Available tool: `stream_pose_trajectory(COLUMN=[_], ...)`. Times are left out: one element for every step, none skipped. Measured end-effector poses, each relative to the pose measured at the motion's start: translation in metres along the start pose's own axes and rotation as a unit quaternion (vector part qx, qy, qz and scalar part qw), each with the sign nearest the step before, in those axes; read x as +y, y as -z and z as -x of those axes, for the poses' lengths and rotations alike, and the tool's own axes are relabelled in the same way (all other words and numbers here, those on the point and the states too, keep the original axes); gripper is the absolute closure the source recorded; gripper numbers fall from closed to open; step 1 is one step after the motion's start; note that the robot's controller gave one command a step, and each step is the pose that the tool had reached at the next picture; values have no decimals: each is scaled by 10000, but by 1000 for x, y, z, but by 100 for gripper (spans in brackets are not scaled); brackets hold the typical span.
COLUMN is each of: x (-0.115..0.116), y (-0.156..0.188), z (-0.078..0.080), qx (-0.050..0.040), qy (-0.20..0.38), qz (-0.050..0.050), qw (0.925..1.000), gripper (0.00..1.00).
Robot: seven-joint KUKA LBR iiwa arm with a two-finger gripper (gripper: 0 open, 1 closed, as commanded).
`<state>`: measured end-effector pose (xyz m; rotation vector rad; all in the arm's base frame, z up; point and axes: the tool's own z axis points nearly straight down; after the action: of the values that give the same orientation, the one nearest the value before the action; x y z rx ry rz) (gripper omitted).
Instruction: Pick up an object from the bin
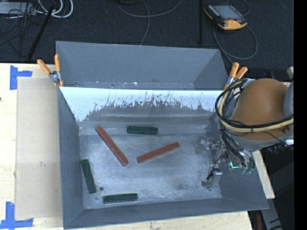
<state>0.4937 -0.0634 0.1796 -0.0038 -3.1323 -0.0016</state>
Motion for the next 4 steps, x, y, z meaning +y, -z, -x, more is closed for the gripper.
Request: stream_pose_trajectory(x=[29, 52, 51, -4], y=[-93, -110, -109, -109], z=[75, 120, 119, 107], qx=[-37, -65, -53, -41], qy=[3, 116, 120, 312], qz=[6, 2, -5, -14], qw=[10000, 9999, 9999, 9995], gripper=[0, 0, 100, 100])
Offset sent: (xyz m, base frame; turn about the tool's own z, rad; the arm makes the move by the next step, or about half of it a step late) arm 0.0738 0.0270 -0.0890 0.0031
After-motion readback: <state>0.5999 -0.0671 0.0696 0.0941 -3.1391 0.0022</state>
